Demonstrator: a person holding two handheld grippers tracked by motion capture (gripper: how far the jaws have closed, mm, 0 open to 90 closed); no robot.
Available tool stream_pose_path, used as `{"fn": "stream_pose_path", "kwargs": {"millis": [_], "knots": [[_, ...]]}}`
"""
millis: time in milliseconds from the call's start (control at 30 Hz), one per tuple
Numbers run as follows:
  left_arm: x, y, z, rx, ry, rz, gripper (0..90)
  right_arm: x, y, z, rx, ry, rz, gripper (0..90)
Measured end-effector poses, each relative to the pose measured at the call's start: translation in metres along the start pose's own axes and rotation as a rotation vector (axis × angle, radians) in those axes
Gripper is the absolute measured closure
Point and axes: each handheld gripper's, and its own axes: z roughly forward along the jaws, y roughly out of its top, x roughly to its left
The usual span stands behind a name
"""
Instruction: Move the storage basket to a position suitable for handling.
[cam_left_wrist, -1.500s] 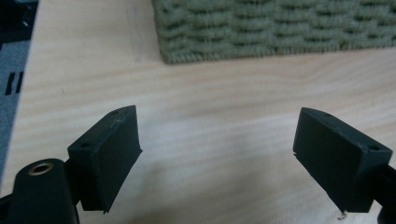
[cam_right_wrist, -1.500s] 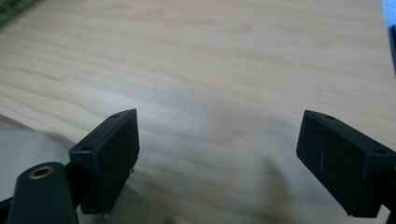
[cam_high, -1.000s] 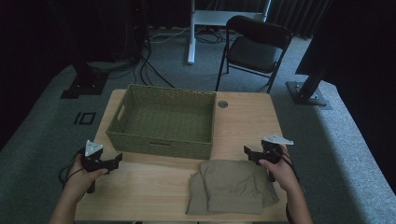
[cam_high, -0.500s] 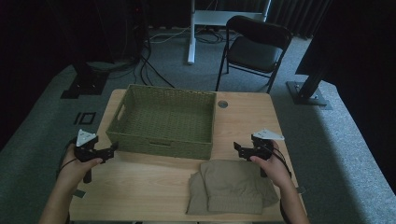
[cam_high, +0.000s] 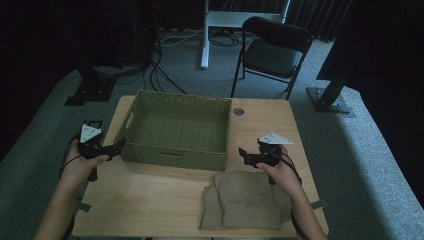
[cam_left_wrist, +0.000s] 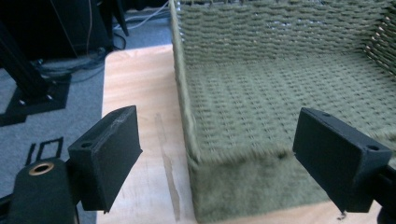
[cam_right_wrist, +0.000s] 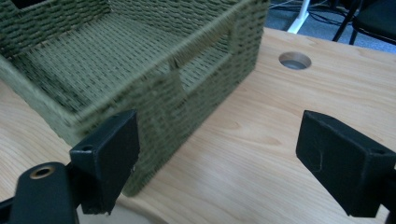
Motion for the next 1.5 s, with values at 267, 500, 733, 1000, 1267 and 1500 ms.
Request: {"fn": "stream_pose_path", "kwargs": {"millis": [267,500,733,1000,1267,1500], "knots": [[0.006,0.014,0.016,-0.012,-0.008,-0.018,15.7,0.022,0.018,0.013,-0.022,0.031,-0.015,13.2],[0.007,0.020,0.030,-0.018,-0.007,-0.010,16.0,0.037,0.032,0.029,-0.039,0.040,-0.006,13.2],[0.015,0.023,0.052,-0.011,0.029,-0.042,17.0,0.042,0.042,0.045,-0.056,0.017,0.034,13.5],[0.015,0.031,0.072,0.005,0.042,-0.020,17.4,0.043,0.047,0.067,-0.034,-0.016,0.073,13.7],[0.019,0.022,0.088,0.014,0.061,-0.031,22.3,0.050,0.046,0.085,0.004,-0.053,0.076,15.1],[0.020,0.014,0.093,0.031,0.109,-0.034,49.0,0.051,0.041,0.089,0.008,-0.118,0.148,27.8]]}}
